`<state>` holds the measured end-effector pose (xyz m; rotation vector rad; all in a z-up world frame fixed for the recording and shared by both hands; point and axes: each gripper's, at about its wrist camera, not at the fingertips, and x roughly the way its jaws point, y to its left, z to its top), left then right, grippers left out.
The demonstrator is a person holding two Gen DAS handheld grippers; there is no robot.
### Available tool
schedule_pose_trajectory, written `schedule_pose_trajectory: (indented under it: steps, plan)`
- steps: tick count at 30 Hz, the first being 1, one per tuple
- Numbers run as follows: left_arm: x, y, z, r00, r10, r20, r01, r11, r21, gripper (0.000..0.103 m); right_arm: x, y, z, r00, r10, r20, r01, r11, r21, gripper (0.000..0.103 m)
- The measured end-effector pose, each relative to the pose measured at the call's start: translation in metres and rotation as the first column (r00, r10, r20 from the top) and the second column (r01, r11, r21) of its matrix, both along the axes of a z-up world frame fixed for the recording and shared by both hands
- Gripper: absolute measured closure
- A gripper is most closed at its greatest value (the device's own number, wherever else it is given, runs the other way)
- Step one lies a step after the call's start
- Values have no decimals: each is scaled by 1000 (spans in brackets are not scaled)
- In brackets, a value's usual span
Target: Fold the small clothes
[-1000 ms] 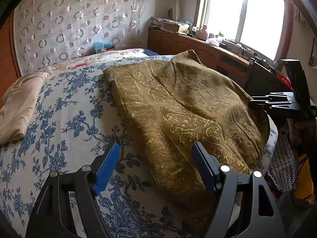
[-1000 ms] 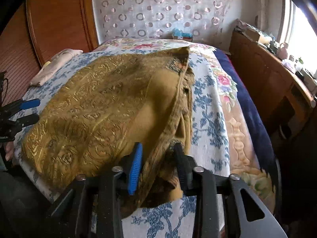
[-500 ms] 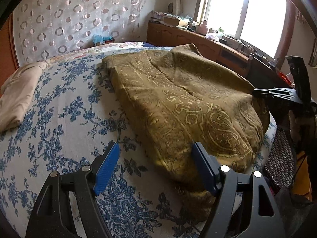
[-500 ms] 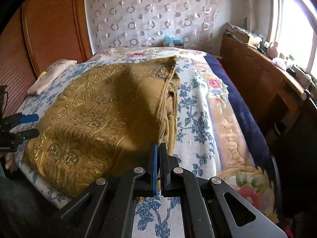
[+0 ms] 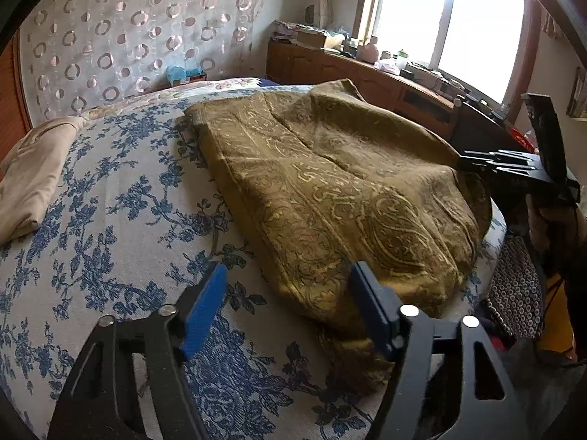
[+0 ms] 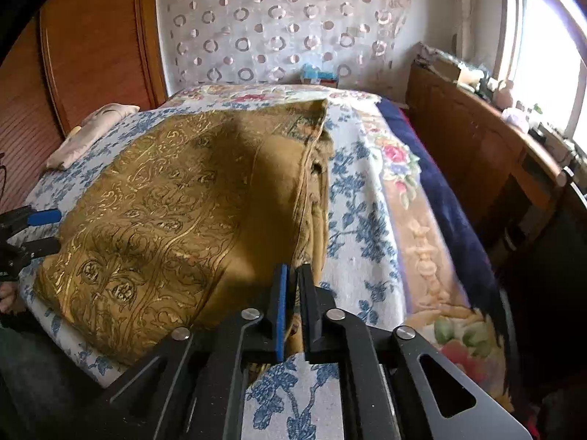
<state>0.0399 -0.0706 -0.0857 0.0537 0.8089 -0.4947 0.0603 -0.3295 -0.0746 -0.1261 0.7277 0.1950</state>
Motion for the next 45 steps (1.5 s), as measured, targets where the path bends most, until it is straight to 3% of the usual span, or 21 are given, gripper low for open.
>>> schedule_pose_trajectory:
  steps: [2, 11, 15, 19, 21, 22, 23, 26, 28, 35, 39, 45]
  plan:
    - [-2, 1, -1, 1000, -12, -14, 12, 1000, -10, 44, 1, 1, -2, 1000, -1, -2, 1, 1000, -1, 68]
    - [-13, -3, -1, 997, -60, -52, 59, 998, -15, 61, 0, -7, -22, 997, -8, -73, 11, 999, 34, 52]
    - [-14, -7, -1, 994, -88, -69, 86, 996, -27, 73, -1, -12, -24, 995, -7, -96, 15, 996, 89, 50]
    - [-13, -7, 1, 992, -97, -75, 94, 995, -42, 97, -4, -11, -24, 993, 42, -109, -27, 991, 132, 50]
    - [-15, -7, 11, 994, -97, -46, 95, 994, -60, 98, -4, -8, -24, 992, 62, -113, -49, 992, 118, 50]
    - [-15, -7, 16, 995, -96, -29, 94, 993, -67, 98, -4, -6, -24, 991, 71, -113, -59, 992, 112, 53]
    - [-16, -7, 22, 996, -93, -11, 92, 993, -72, 98, -4, -5, -24, 990, 81, -114, -68, 991, 117, 66]
    - [-14, -6, 44, 996, -83, 45, 87, 991, -103, 99, -5, -6, -24, 987, 110, -120, -93, 986, 137, 89]
    - [-10, -5, 54, 995, -73, 75, 81, 990, -112, 99, -7, -11, -20, 989, 106, -99, -91, 985, 147, 95]
    - [32, 1, 89, 988, -19, 152, 41, 989, -142, 99, 0, -21, 25, 994, 93, 62, -106, 961, 256, 97]
    - [76, 12, 93, 990, 36, 133, -13, 985, -169, 99, 25, -28, 49, 989, 77, 124, -115, 935, 336, 97]
    - [127, 16, 90, 988, 92, 124, -76, 988, -132, 99, 82, -15, 57, 988, 68, 141, -109, 945, 307, 97]
